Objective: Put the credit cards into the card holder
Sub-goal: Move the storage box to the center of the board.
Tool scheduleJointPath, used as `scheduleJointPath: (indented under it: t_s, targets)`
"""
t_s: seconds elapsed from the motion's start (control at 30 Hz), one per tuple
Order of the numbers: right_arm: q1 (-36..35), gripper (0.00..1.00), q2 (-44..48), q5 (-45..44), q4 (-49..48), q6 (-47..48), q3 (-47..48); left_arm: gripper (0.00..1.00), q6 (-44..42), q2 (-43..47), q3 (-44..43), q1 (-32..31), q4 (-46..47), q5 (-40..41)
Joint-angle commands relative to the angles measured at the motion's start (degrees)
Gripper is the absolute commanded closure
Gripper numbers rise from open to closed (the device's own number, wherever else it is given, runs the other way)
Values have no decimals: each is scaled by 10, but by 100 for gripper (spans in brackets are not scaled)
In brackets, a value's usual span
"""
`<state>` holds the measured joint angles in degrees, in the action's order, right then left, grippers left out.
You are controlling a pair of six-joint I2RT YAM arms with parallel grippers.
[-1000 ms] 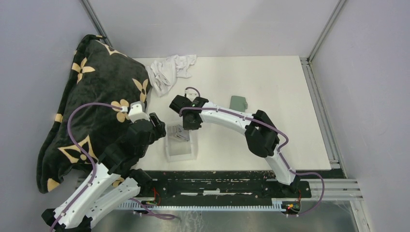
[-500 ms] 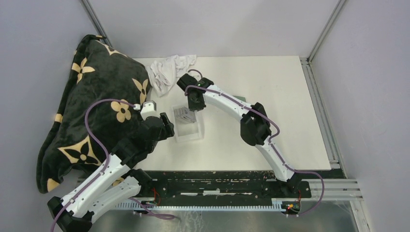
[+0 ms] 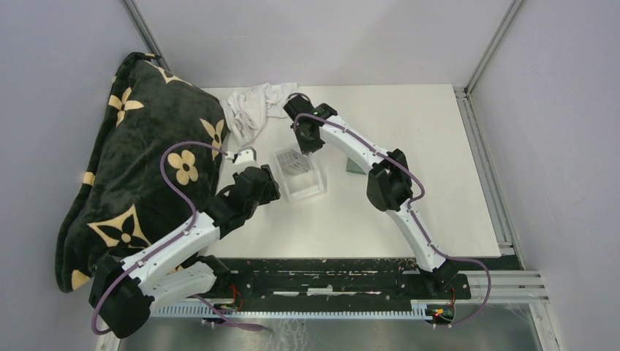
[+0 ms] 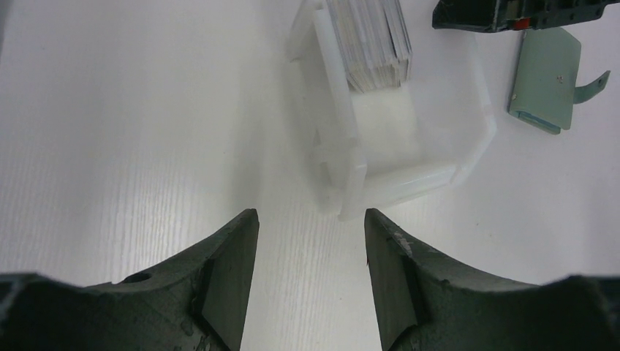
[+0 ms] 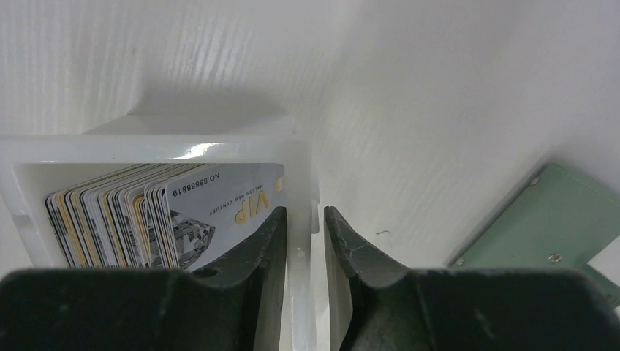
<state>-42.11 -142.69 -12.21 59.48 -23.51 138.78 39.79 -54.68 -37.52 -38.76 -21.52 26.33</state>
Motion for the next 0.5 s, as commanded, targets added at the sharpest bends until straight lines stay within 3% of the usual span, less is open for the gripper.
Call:
scheduleJointPath:
  t_s: [0.0,0.27,0.47]
  targets:
    - [24,69,-2,14,3,85,28,38,49,-28,13,-1,85,2]
    - [42,65,15,35,-12,143,-10,42,73,-88,27,0,139,7]
    - [52,48,33,39,-21,154,-31,44,76,-128,13,-1,152,15]
